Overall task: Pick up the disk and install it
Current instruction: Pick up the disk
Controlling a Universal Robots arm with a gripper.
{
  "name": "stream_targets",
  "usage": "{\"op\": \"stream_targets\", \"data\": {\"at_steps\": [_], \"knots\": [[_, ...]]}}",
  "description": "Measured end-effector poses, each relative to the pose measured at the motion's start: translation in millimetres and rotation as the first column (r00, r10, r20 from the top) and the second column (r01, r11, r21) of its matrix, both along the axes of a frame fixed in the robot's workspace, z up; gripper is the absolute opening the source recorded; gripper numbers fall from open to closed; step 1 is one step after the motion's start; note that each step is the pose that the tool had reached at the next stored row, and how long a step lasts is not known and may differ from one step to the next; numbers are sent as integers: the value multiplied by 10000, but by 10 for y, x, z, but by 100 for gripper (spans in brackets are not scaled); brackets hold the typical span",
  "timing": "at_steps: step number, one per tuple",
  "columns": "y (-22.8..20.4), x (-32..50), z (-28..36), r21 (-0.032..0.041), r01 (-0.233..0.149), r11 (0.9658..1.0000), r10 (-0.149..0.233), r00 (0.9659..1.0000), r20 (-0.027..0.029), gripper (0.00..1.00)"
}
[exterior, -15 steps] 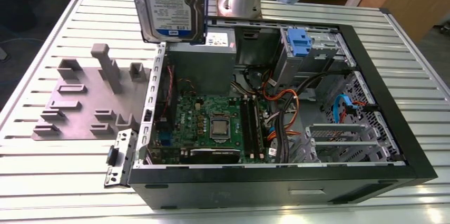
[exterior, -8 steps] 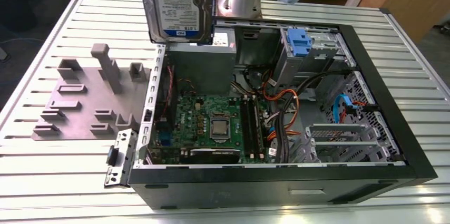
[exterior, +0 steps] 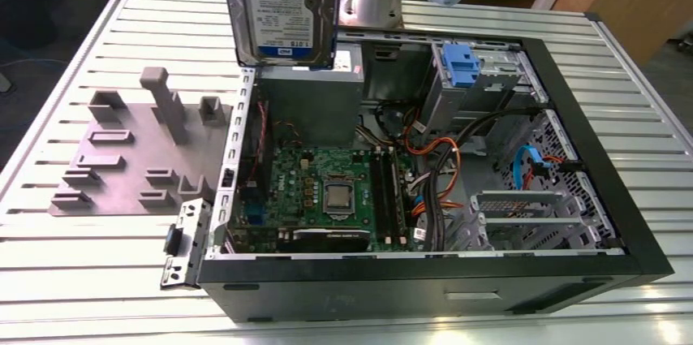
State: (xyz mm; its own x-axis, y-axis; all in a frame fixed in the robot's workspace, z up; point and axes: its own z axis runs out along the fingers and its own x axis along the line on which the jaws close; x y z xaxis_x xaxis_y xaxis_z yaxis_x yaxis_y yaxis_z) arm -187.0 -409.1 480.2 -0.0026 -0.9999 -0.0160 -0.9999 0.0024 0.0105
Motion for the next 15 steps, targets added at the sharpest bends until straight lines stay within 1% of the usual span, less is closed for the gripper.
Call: {"op": "stream_targets", "data": {"at_steps": [7, 15], "knots": [[0, 22, 0, 0, -1, 10000, 1, 10000, 0, 36], [0, 99, 0, 1, -1, 10000, 1, 10000, 1, 36]]}}
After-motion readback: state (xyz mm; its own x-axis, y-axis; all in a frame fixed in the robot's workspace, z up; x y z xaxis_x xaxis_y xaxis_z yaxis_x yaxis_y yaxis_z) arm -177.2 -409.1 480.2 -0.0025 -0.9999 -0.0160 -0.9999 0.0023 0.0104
